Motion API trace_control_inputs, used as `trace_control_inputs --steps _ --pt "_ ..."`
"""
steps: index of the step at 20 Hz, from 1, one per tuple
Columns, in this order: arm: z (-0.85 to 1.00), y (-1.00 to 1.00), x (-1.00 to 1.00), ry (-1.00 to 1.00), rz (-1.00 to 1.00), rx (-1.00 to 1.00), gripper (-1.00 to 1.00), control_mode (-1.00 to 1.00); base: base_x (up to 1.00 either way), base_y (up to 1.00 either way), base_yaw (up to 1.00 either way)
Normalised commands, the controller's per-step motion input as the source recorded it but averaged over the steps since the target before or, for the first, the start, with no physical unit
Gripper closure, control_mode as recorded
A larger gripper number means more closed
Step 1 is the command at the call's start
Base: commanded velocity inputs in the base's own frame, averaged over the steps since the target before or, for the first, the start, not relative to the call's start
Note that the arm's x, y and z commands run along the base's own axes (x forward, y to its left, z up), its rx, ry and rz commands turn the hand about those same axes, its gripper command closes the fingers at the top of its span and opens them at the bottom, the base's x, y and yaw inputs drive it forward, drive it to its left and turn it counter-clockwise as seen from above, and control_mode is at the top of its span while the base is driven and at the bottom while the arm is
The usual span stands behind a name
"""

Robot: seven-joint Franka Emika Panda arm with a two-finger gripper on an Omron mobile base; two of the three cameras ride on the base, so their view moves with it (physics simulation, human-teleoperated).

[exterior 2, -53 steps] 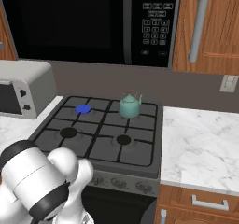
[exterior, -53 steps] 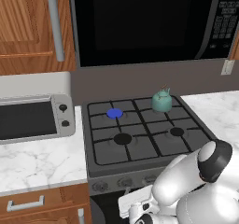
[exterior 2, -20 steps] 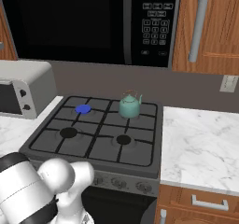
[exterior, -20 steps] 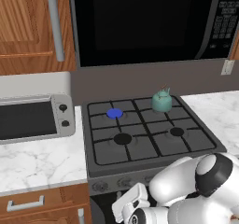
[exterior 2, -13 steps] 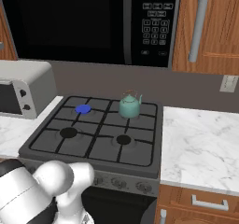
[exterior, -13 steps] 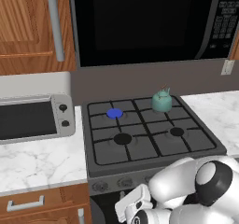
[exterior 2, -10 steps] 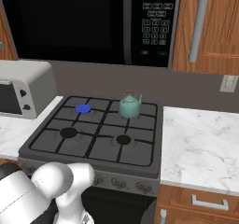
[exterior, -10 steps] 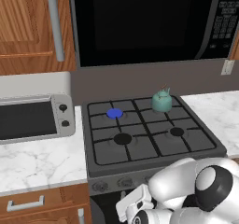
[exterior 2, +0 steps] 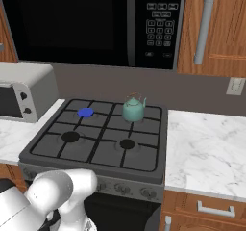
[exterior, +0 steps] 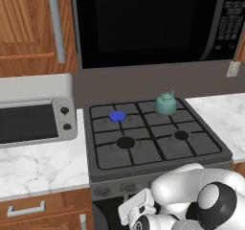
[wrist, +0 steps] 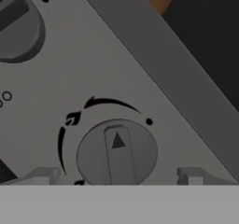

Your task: Turn off the rear left burner of the stove.

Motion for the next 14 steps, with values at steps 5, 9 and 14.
trace_control_inputs --steps 5,9,14 --pt "0.11 -0.04 0.36 0.00 0.00 0.00 -1.00 -1.00 0.00 0.00 0.00" --pt "0.17 -0.04 0.24 0.00 0.00 0.00 -1.00 -1.00 0.00 0.00 0.00" --pt "0.30 -0.06 0.15 0.00 0.00 0.00 -1.00 -1.00 0.00 0.00 0.00"
